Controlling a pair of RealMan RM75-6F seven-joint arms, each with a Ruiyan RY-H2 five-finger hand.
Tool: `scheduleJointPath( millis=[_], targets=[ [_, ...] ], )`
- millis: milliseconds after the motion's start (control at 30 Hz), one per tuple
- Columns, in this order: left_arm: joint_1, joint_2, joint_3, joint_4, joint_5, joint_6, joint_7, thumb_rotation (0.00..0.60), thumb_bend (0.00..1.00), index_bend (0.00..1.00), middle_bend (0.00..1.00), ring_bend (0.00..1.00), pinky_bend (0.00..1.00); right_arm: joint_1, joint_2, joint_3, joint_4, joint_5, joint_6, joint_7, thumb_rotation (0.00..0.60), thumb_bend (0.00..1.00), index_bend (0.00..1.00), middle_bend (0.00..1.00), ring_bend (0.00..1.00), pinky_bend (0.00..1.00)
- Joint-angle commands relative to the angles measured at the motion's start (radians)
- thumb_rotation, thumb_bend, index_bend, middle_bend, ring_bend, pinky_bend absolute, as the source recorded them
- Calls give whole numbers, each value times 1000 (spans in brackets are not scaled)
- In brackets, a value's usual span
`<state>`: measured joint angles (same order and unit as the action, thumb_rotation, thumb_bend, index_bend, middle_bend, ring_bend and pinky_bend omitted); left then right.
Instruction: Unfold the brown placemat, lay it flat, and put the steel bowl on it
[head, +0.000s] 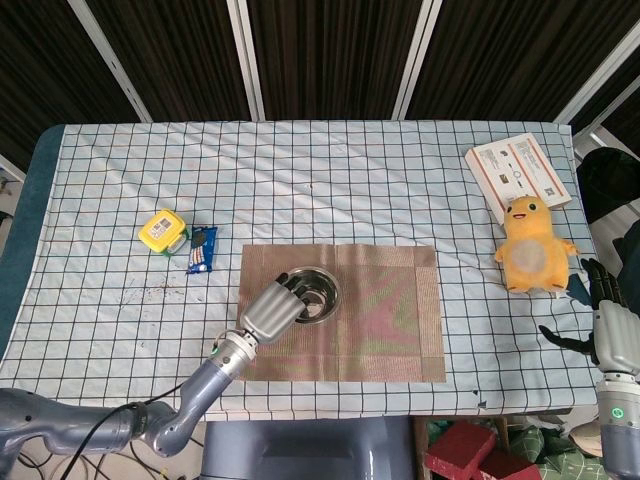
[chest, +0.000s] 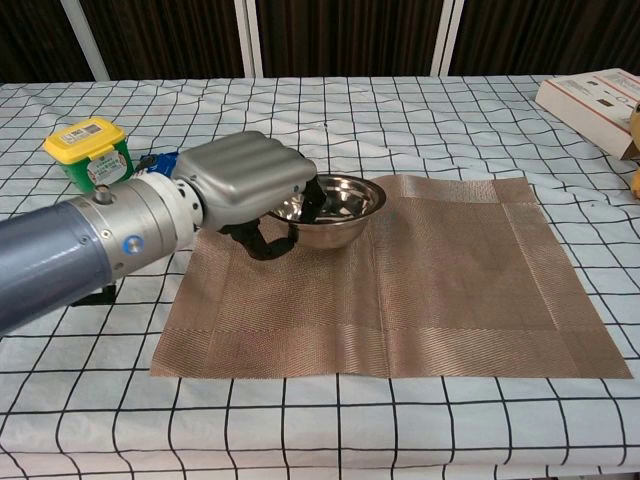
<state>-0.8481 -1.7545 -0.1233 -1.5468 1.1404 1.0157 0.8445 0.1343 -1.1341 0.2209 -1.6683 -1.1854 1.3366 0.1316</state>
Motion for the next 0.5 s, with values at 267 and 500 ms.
scheduleJointPath(
  millis=[267, 500],
  targets=[
    [-18, -91, -3, 65, -61, 18, 62, 600, 64, 251, 214, 148, 207, 0, 0, 0, 0, 3, -2, 0, 600, 44, 0, 0, 0, 160],
    [26, -17, 11, -65, -39, 110, 77, 600, 52, 206, 188, 131, 177, 0, 0, -1, -3, 3, -2, -3, 600, 44, 0, 0, 0, 160]
  ],
)
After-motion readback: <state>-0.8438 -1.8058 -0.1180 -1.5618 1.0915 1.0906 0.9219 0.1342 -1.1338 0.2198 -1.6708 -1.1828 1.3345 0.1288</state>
